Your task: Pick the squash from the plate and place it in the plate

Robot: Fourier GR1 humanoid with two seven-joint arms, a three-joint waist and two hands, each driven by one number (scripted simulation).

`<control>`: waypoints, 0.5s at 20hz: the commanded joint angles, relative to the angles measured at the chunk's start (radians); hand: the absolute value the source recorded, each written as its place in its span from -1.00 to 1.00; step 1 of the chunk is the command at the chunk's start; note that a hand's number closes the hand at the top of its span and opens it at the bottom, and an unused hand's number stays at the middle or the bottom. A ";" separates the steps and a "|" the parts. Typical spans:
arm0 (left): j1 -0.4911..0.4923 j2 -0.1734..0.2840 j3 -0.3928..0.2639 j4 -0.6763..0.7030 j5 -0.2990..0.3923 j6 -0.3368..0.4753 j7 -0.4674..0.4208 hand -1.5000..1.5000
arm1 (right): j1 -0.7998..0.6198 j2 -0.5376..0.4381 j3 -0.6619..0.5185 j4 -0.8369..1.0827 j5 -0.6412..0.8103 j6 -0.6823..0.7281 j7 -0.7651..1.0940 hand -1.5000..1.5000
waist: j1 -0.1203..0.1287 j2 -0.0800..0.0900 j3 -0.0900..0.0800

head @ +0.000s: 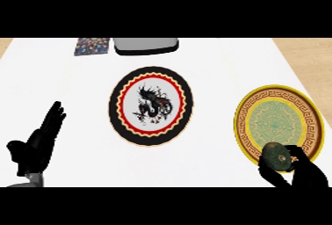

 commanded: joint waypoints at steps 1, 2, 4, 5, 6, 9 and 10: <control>0.001 0.008 0.002 -0.006 -0.004 -0.001 -0.003 0.00 | 0.089 0.056 0.120 -0.141 0.109 -0.102 0.131 1.00 | 0.012 0.006 0.009; 0.003 0.004 0.001 -0.017 -0.001 0.000 -0.002 0.00 | 0.107 0.056 0.144 -0.171 0.145 -0.117 0.163 1.00 | 0.018 0.005 0.009; 0.026 -0.012 -0.006 0.004 0.004 -0.009 -0.021 0.00 | 0.136 0.057 0.206 -0.252 0.208 -0.145 0.224 1.00 | 0.025 0.010 0.006; 0.010 0.009 0.002 -0.004 0.002 -0.014 -0.013 0.00 | 0.129 0.057 0.231 -0.295 0.262 -0.160 0.258 1.00 | 0.033 0.012 0.007; 0.018 -0.002 -0.014 -0.005 -0.004 -0.017 -0.014 0.00 | 0.137 0.058 0.254 -0.343 0.297 -0.177 0.285 1.00 | 0.032 0.010 0.007; 0.005 -0.006 -0.025 -0.020 -0.010 -0.015 -0.011 0.00 | 0.158 0.058 0.350 -0.426 0.435 -0.183 0.381 1.00 | 0.046 0.014 0.008; 0.000 0.004 -0.014 -0.019 -0.002 -0.019 -0.010 0.00 | 0.156 0.058 0.381 -0.451 0.474 -0.178 0.418 1.00 | 0.052 0.016 0.008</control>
